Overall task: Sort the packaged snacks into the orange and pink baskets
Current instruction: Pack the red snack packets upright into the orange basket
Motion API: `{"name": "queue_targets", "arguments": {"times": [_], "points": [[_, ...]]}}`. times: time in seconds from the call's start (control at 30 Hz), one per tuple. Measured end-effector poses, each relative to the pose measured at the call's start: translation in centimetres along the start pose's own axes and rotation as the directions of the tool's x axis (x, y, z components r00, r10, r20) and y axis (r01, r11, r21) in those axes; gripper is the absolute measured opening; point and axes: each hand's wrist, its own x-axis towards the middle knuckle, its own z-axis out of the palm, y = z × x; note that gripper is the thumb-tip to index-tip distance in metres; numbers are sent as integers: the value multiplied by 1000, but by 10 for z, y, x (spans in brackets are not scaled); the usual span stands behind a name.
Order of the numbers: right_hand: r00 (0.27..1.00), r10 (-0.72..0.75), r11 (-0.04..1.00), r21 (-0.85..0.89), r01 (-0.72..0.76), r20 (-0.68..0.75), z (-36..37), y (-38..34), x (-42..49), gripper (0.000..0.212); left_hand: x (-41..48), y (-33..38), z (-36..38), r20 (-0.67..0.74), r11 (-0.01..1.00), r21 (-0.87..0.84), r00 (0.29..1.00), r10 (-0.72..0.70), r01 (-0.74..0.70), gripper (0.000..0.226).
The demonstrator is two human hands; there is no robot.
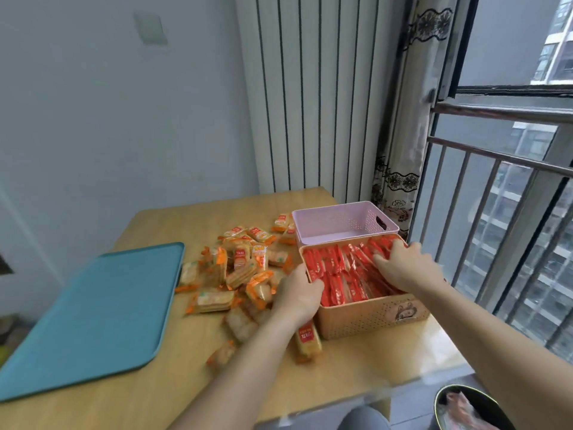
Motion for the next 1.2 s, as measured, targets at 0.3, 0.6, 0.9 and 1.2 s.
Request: {"name": "queue_targets", "arguments": {"times": [0.3,0.6,0.9,1.2], "points": [[929,-349,936,-1,352,-126,-19,-91,-27,54,13,-16,-60,-189,995,21,977,96,-93,23],[636,-697,679,19,734,332,55,-254,-20,66,66,-87,-161,59,487,871,997,45,-74,54],[799,-404,844,-155,513,446,84,-287,48,122,81,-155,-204,-36,701,711,998,-44,56,46],[667,-497,779,-53,625,555,57,-289,40,108,92,-148,-190,-23,840,533,991,135,-102,17]]}}
